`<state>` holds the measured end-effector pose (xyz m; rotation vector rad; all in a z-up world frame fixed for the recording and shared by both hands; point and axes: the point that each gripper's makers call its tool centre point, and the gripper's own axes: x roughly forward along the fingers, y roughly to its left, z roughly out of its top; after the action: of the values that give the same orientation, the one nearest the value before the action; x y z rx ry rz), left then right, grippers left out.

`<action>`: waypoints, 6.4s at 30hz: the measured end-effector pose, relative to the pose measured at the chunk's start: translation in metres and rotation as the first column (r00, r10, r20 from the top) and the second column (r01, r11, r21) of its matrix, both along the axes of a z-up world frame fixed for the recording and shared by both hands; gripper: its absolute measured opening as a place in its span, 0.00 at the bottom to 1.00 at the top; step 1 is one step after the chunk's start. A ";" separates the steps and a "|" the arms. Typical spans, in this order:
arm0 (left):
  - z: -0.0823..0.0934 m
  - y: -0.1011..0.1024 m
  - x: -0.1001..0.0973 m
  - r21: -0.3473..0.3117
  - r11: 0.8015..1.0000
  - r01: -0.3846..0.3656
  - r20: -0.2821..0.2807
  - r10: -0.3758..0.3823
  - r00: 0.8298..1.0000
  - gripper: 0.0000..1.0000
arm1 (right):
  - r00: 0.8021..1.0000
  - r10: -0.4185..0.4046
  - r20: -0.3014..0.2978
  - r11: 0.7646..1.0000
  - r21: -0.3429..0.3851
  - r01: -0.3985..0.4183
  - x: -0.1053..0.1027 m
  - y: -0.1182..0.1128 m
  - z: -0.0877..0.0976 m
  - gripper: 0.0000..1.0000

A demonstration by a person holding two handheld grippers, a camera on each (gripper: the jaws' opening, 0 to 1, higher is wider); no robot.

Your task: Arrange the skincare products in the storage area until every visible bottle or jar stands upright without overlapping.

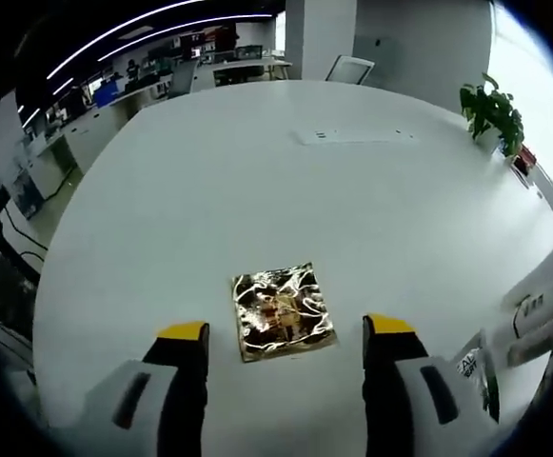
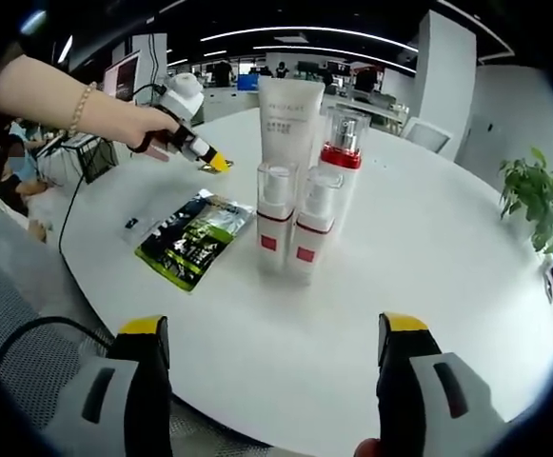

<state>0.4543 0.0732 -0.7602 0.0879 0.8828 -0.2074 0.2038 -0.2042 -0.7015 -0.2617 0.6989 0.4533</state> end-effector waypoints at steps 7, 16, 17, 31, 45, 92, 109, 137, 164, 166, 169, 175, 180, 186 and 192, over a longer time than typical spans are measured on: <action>-0.002 0.004 0.007 0.034 0.999 -0.003 0.006 0.003 1.000 0.61 | 1.000 -0.006 -0.005 1.000 -0.001 0.006 0.001 -0.001 -0.001 0.90; -0.003 0.002 0.012 0.037 0.999 0.006 0.021 -0.007 1.000 0.56 | 1.000 -0.011 -0.010 1.000 -0.003 0.011 0.002 -0.001 -0.004 0.90; -0.002 0.000 0.011 0.039 0.999 0.012 0.023 -0.013 1.000 0.54 | 1.000 -0.011 -0.010 1.000 -0.003 0.011 0.003 -0.001 -0.004 0.90; 0.001 -0.006 0.006 0.060 0.994 0.094 0.035 -0.097 0.995 0.39 | 1.000 -0.013 -0.003 1.000 -0.003 0.013 0.003 -0.001 -0.002 0.90; 0.026 -0.009 0.005 0.040 0.988 0.151 0.091 -0.154 0.984 0.38 | 1.000 -0.003 0.016 1.000 0.004 0.003 0.005 -0.001 -0.004 0.90; 0.122 -0.008 -0.115 0.023 0.915 0.403 0.249 -0.396 0.884 0.38 | 0.993 0.088 0.074 0.996 0.001 -0.088 0.001 0.016 0.016 0.86; 0.148 -0.020 -0.157 0.073 0.837 0.542 0.260 -0.541 0.800 0.39 | 0.961 0.222 0.165 0.949 0.189 -0.252 0.020 0.076 0.073 0.70; 0.163 -0.066 -0.203 0.271 0.593 0.758 0.161 -0.804 0.572 0.40 | 0.905 0.414 0.102 0.753 0.520 -0.403 0.054 0.173 0.134 0.28; 0.173 -0.088 -0.223 0.249 0.545 0.801 0.182 -0.838 0.514 0.41 | 0.907 0.420 -0.031 0.695 0.654 -0.299 0.049 0.186 0.122 0.01; 0.175 -0.089 -0.221 0.243 0.555 0.796 0.192 -0.832 0.521 0.41 | 0.911 0.411 -0.026 0.694 0.657 -0.295 0.050 0.185 0.124 0.01; 0.180 -0.087 -0.216 0.181 0.625 0.759 0.249 -0.776 0.580 0.43 | 0.923 0.385 -0.020 0.697 0.661 -0.277 0.054 0.179 0.125 0.01; 0.183 -0.075 -0.217 -0.047 0.727 0.685 0.328 -0.637 0.698 0.50 | 0.951 0.309 -0.018 0.666 0.718 -0.203 0.061 0.166 0.130 0.01; 0.195 -0.076 -0.221 -0.315 0.754 0.577 0.376 -0.459 0.805 0.49 | 0.969 0.246 -0.016 0.609 0.780 -0.142 0.063 0.161 0.138 0.01; 0.202 -0.072 -0.224 -0.579 0.661 0.478 0.385 -0.295 0.875 0.50 | 0.982 0.189 -0.019 0.529 0.844 -0.085 0.061 0.162 0.151 0.01; 0.215 -0.065 -0.220 -0.781 0.512 0.357 0.360 -0.097 0.928 0.32 | 0.989 0.146 -0.024 0.412 0.910 -0.039 0.060 0.164 0.166 0.01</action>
<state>0.2339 0.0083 -0.5454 -0.6794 0.4024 -0.8501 0.2639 -0.0406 -0.5352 0.8035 0.4367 0.9076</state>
